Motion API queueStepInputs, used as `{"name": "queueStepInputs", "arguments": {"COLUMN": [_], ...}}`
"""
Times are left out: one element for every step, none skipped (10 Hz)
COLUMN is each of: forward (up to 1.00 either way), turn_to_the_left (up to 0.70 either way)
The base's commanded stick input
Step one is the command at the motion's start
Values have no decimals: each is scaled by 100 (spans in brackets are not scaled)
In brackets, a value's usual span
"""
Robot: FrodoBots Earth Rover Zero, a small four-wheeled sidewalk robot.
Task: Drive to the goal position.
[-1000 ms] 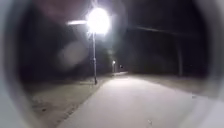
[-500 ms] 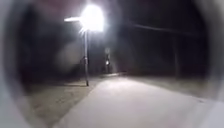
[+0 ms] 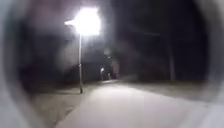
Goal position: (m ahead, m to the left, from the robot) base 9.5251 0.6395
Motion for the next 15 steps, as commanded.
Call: {"name": "queueStepInputs", "arguments": {"forward": [100, 100, 100, 100, 100, 100, 100, 100, 100, 100, 100, 100, 100, 100, 100], "turn_to_the_left": [0, 0, 0, 27, 27, 7, 0, 0, 0, 0, 0, 0, 0, 0, 0]}}
